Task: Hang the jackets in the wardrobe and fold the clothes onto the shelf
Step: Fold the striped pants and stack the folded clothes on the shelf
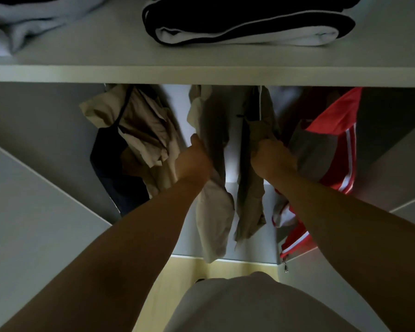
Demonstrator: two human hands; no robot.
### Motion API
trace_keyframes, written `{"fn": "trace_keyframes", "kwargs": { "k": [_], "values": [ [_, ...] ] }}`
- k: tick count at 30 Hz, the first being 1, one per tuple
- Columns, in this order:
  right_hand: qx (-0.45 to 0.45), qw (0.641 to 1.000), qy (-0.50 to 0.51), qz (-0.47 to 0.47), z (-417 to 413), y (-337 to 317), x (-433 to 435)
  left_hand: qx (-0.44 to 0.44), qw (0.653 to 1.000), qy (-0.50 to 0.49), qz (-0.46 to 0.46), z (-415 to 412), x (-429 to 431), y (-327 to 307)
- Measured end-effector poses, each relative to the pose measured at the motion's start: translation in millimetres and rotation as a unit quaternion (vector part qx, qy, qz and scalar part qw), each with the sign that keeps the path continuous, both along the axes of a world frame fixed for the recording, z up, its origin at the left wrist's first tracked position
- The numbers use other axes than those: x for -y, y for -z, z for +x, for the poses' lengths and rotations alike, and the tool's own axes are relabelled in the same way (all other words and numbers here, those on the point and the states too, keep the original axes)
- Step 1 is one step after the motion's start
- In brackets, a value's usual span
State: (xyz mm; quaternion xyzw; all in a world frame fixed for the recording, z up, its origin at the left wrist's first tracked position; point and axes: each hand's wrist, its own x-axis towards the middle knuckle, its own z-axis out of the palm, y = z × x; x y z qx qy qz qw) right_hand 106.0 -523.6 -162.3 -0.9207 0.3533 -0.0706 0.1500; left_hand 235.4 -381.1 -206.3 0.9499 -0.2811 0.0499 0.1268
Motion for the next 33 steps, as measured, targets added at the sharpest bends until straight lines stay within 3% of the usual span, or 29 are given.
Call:
{"fn": "trace_keyframes", "kwargs": {
  "k": [4, 10, 17, 28, 33],
  "values": [
    [0.042, 0.998, 0.002, 0.038, -7.9, -2.0, 1.4, -0.02, 0.998, -0.019, -0.057, -1.3, 2.6, 0.6],
    [0.035, 0.997, -0.003, 0.072, -13.3, -5.5, 2.8, -0.043, 0.989, -0.08, -0.117, -10.8, 9.0, -4.2],
    [-0.029, 0.997, -0.019, 0.067, -12.7, -13.1, 2.0, -0.016, 0.98, -0.102, -0.169, -18.5, 4.4, -6.7],
    [-0.05, 0.998, -0.018, 0.044, -9.1, -14.6, -4.2, -0.066, 0.987, -0.11, -0.094, -12.5, -6.7, -14.4],
    [0.075, 0.997, -0.036, 0.008, -5.9, -6.9, -36.7, -0.065, 0.984, -0.129, -0.101, -32.9, -62.0, -23.6]
  ]
}}
